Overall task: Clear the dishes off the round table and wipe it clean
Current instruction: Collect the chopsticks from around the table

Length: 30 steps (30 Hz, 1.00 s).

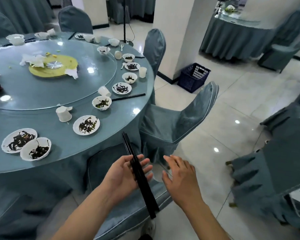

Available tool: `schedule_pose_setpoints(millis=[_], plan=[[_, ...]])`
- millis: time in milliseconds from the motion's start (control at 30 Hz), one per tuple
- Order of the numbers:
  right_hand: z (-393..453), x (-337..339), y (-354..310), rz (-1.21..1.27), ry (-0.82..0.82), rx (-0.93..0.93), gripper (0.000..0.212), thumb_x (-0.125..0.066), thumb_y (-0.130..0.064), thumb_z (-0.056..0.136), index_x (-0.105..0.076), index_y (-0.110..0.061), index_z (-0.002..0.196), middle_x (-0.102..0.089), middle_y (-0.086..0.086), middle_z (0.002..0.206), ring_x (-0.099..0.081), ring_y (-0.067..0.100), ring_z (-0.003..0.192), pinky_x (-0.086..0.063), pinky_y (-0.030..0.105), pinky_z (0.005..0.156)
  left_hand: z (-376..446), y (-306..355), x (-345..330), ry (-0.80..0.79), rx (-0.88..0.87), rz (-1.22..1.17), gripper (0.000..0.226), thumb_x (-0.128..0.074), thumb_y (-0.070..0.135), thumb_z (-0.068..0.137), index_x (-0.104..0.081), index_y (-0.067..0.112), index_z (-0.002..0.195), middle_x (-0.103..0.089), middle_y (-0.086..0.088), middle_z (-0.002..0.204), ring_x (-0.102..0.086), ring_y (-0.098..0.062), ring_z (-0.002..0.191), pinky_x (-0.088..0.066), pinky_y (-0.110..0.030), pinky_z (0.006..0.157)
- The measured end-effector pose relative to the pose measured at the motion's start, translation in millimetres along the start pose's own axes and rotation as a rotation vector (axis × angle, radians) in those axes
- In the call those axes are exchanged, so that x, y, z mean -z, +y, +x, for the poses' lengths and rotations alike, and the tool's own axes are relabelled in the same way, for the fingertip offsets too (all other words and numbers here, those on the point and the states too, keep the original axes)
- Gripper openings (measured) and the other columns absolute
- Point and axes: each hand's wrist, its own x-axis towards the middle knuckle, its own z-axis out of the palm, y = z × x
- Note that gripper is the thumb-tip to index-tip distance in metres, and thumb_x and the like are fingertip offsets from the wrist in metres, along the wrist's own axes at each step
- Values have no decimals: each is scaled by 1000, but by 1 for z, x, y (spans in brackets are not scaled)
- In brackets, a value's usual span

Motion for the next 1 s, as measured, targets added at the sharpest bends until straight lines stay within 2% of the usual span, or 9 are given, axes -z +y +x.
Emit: schedule_pose_setpoints(millis=[233,533,800,1000], plan=[[93,15,39,-1,-14,109,47,-52,-41,93,-53,-29,138,-56,-8,134,-52,17,118,-41,37,99,53,8,-53,34,-69,-75,34,-48,23,96,-62,3,119,-71,-18,106,-71,-35,91,-54,-51,92],[184,21,93,28,-79,240,48,-44,-44,92,-51,-32,137,-54,-10,133,-51,17,118,-41,38,100,103,14,-105,63,-145,-160,40,-49,24,96,-62,1,127,-70,-21,121,-71,-37,99,-57,-52,88],[276,42,162,54,-111,407,47,-57,-36,92,-54,-27,139,-56,-5,134,-54,19,119,-40,39,102,173,7,-181,164,-258,-248,38,-50,25,96,-62,3,125,-69,-21,123,-71,-38,101,-55,-54,93],[339,52,210,54,-181,517,47,-57,-36,94,-52,-27,140,-55,-6,135,-52,17,121,-39,39,104,214,-8,-229,230,-327,-334,38,-49,25,97,-63,1,124,-69,-22,122,-68,-38,104,-55,-54,95]])
